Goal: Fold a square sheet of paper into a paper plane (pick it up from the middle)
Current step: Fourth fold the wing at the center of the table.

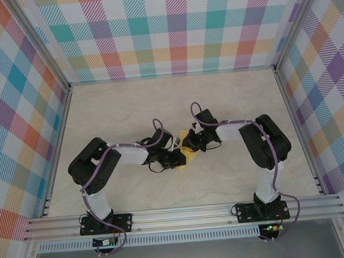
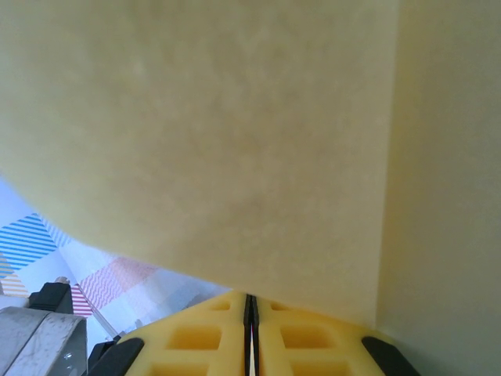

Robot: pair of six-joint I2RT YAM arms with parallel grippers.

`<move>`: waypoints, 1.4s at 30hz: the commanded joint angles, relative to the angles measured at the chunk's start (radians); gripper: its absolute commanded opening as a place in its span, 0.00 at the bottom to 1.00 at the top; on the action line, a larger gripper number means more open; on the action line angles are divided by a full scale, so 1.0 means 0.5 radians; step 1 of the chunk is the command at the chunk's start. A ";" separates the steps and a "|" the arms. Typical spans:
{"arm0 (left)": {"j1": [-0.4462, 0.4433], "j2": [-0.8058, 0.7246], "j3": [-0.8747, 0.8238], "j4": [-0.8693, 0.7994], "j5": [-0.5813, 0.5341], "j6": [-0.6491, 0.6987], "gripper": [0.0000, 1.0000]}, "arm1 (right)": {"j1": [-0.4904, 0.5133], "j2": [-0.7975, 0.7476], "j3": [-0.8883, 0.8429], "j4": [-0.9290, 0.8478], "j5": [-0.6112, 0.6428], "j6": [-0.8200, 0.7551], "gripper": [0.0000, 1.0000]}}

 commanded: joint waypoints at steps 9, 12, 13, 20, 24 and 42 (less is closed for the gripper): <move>-0.025 -0.095 -0.189 -0.183 0.005 -0.038 0.11 | -0.009 0.139 -0.028 -0.154 0.139 -0.048 0.12; -0.028 -0.135 -0.237 -0.196 -0.003 -0.055 0.11 | -0.007 0.142 -0.028 -0.155 0.136 -0.046 0.12; -0.027 -0.157 -0.257 -0.194 -0.009 -0.060 0.10 | -0.010 0.142 -0.028 -0.158 0.137 -0.045 0.12; -0.025 -0.411 -0.294 -0.158 -0.102 -0.107 0.10 | -0.008 0.136 -0.035 -0.151 0.138 -0.045 0.13; -0.025 -0.509 -0.212 -0.122 -0.163 -0.130 0.10 | -0.007 0.133 -0.032 -0.157 0.142 -0.048 0.13; -0.028 0.036 0.110 0.081 -0.178 -0.181 0.13 | -0.009 0.123 -0.016 -0.159 0.134 -0.046 0.13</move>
